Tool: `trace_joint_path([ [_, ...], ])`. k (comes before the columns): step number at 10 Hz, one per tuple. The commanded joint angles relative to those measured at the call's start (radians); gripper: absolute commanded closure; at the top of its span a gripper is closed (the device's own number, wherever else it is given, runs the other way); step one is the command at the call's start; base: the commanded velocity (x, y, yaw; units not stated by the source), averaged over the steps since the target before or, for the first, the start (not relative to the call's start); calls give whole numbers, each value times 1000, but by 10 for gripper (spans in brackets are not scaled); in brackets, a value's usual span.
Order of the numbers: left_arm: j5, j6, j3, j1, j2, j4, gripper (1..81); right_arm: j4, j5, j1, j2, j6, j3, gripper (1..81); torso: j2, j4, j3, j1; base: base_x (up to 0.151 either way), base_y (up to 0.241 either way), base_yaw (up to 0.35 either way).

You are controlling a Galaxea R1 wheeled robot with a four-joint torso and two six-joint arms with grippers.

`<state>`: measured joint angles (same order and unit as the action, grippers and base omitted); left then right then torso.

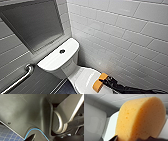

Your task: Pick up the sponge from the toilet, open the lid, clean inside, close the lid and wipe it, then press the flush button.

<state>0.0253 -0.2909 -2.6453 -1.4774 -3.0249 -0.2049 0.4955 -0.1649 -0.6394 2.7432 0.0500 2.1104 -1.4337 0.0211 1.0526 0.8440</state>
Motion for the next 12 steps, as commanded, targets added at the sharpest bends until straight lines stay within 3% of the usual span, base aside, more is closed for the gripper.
trace_joint_path([
  [1,102,-2,5,-25,-8,-4,10,-43,30,106,-11,-1,-4,10,0,0,0,0,0,0,0],
  [2,102,-2,5,-25,-10,-4,10,-43,30,106,-14,-2,-3,811,0,0,0,0,0,0,0],
  [5,102,-4,5,-25,-14,-2,10,-41,30,115,-57,-24,-60,811,0,0,0,0,0,0,0],
  [8,100,-5,5,-22,-25,2,10,-45,12,154,-251,-16,-413,811,0,0,0,1,0,0,0],
  [12,96,-5,11,15,-17,-4,10,-38,18,69,-380,-22,-540,811,0,0,0,1,0,0,0],
])
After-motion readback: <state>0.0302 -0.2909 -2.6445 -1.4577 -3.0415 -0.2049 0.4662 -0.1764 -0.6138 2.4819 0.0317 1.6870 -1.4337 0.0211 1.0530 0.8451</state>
